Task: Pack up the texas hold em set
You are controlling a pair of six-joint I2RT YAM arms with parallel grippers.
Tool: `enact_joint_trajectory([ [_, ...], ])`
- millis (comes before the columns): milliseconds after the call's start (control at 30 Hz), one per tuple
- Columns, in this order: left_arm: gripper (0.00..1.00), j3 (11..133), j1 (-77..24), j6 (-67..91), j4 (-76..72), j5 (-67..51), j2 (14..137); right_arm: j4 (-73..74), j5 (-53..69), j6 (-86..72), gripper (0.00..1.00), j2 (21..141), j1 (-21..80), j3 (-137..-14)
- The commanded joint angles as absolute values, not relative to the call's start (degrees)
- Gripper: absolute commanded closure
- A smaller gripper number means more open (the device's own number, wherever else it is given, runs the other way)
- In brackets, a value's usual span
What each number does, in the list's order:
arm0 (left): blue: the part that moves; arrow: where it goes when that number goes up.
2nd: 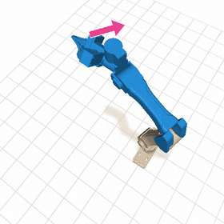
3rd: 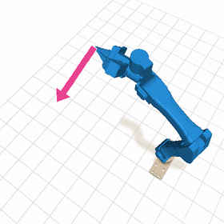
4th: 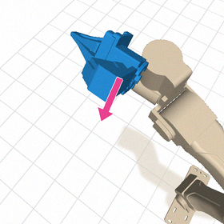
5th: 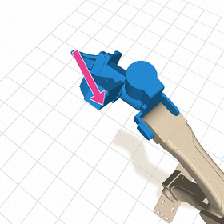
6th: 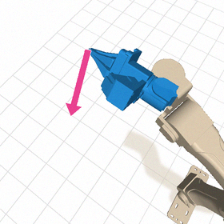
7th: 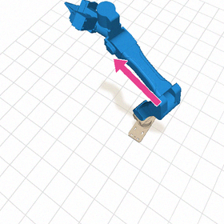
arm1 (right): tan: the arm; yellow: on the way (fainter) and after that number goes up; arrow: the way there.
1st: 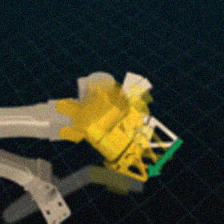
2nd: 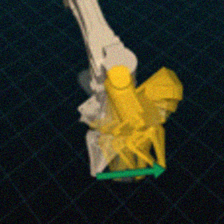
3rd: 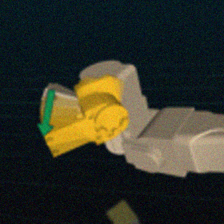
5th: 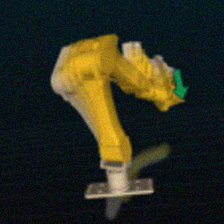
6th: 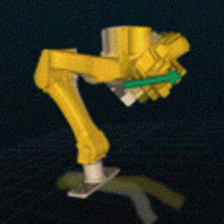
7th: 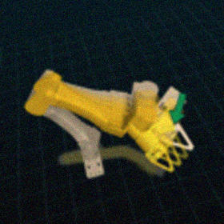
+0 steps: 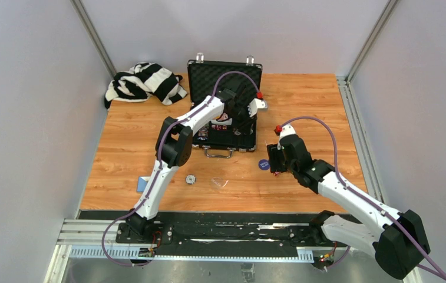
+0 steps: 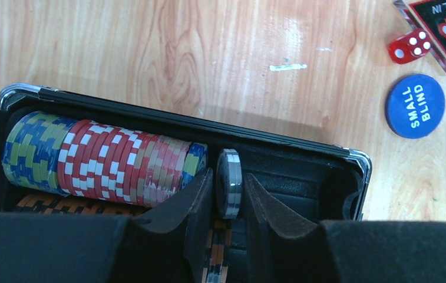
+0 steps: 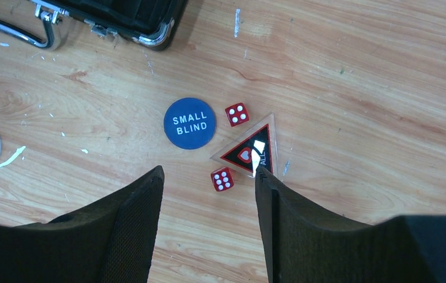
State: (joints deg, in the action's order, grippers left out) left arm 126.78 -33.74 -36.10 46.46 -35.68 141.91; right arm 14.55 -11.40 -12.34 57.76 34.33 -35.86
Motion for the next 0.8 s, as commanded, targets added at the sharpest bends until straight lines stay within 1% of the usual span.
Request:
enact_joint_trajectory([
  [0, 0.69, 129.34, -32.61, -35.94, 39.35, -30.42, 139.15, 13.71, -10.58, -12.04, 0.42, 57.23, 33.40, -34.59],
  [167, 0.69, 129.19, -32.61, -36.00, 38.17, -31.64, 138.22, 13.37, -10.62, -12.00, 0.42, 57.59, 33.36, -34.36],
  [767, 0.69, 129.37, -32.26, -36.22, 37.62, -29.77, 136.45, 12.30, -9.71, -11.81, 0.42, 58.99, 33.35, -34.17],
])
